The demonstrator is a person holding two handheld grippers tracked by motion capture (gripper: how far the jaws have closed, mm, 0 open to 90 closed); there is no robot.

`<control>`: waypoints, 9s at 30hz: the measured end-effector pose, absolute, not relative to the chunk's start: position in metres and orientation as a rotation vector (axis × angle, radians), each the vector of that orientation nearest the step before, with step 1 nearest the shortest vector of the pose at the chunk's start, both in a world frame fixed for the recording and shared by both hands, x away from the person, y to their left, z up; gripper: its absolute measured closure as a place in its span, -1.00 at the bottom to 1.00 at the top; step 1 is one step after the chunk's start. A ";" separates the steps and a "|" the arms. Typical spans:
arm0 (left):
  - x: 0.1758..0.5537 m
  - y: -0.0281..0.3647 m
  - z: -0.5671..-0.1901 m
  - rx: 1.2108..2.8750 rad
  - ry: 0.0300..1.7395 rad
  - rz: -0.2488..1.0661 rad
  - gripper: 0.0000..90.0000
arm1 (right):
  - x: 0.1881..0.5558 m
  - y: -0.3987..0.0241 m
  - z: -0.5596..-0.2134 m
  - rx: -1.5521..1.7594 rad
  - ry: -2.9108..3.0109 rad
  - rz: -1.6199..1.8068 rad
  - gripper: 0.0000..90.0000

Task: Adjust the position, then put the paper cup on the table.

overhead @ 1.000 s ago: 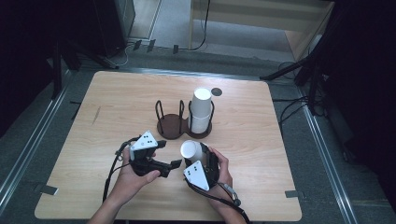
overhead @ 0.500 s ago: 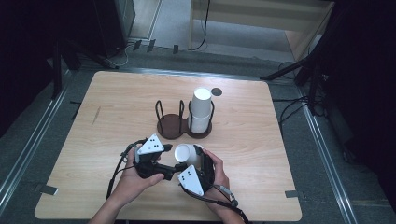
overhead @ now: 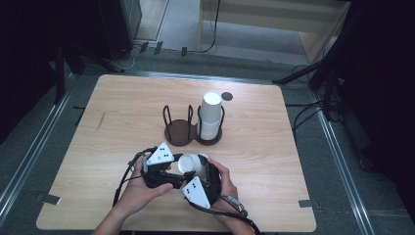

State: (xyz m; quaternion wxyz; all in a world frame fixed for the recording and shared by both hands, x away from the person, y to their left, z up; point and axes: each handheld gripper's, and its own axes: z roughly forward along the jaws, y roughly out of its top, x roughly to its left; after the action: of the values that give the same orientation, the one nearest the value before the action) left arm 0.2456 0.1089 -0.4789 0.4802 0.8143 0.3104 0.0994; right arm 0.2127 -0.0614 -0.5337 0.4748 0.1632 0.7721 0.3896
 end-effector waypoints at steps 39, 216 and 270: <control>0.242 0.145 -0.472 1.688 0.815 0.390 -0.18 | 0.213 -0.072 -0.513 0.483 1.857 1.077 -0.87; 0.234 0.125 -0.488 1.613 0.828 0.451 -1.00 | 0.255 -0.111 -0.454 2.361 0.926 2.127 -0.26; 0.212 0.253 -0.523 1.596 1.119 0.514 -1.00 | 0.259 -0.166 -0.426 1.334 1.331 1.564 -0.32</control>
State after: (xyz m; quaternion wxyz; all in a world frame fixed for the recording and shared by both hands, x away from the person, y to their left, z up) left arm 0.2121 0.2531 -0.5229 0.5336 0.6698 0.4693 0.2155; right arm 0.2589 -0.1662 -0.4256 0.3393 0.5125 0.5112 0.6008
